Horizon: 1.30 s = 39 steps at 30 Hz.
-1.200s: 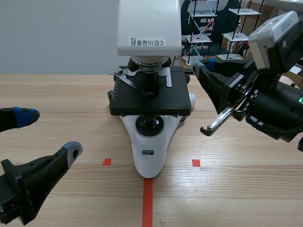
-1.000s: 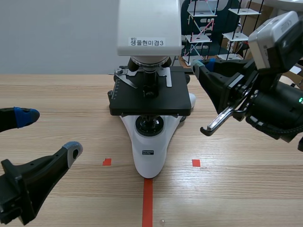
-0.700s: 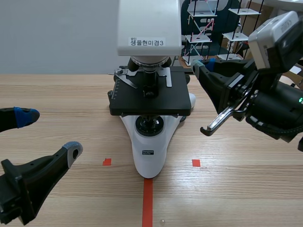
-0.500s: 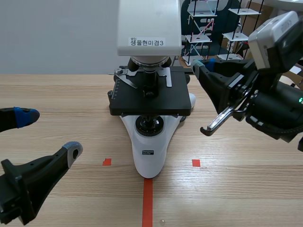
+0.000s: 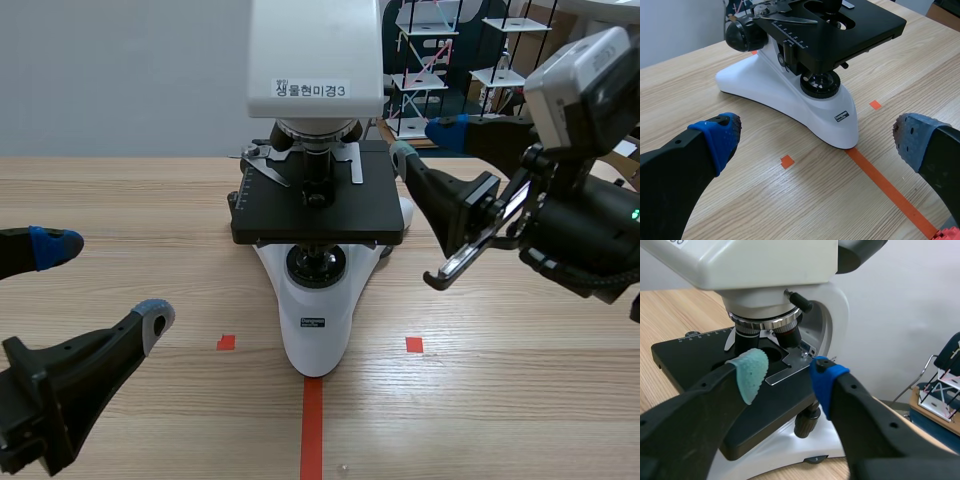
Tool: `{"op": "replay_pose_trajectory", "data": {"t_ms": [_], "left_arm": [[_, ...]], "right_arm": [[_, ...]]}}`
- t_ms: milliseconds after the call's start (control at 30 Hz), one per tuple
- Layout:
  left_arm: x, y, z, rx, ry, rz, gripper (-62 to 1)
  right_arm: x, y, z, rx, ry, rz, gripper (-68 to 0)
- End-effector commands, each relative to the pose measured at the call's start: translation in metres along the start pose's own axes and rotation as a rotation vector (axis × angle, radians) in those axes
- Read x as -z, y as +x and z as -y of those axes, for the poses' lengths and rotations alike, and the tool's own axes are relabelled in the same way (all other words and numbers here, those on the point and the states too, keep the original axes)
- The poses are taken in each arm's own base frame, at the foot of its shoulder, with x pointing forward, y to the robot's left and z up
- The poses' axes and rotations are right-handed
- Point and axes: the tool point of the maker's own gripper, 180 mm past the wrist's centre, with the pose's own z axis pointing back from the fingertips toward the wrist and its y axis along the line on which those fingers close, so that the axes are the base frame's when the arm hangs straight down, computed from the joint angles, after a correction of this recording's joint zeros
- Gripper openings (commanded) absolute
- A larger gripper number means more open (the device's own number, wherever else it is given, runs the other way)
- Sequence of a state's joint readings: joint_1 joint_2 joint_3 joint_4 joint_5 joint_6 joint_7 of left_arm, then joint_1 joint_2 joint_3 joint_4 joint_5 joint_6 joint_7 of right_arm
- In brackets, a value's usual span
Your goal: Return to the home posture
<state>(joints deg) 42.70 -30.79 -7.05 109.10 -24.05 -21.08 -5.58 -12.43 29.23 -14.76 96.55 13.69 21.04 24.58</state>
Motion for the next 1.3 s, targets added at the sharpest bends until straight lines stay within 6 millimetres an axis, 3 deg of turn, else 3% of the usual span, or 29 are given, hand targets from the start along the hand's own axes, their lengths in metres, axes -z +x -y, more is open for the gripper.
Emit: {"op": "replay_pose_trajectory", "data": {"t_ms": [0,133,333,433,833,1267], "left_arm": [[0.001,0.009,0.003,-0.004,-0.006,0.032,1.4],[0.001,0.009,0.003,-0.004,-0.006,0.032,1.4],[0.001,0.009,0.003,-0.004,-0.006,0.032,1.4],[0.001,0.009,0.003,-0.004,-0.006,0.032,1.4],[0.001,0.009,0.003,-0.004,-0.006,0.032,1.4],[0.001,0.009,0.003,-0.004,-0.006,0.032,1.4]], "right_arm": [[-0.005,0.008,-0.003,-0.008,0.015,0.014,-37.3],[-0.018,0.005,-0.011,-0.004,0.037,-0.019,-28.7],[-0.04,-0.001,-0.023,0.035,0.04,-0.077,-7.6],[-0.054,-0.004,-0.027,0.077,0.029,-0.108,-2.0],[-0.092,-0.004,-0.033,0.122,0.001,-0.258,-0.6],[-0.107,0.003,-0.042,0.147,0.006,-0.289,-0.6]]}}
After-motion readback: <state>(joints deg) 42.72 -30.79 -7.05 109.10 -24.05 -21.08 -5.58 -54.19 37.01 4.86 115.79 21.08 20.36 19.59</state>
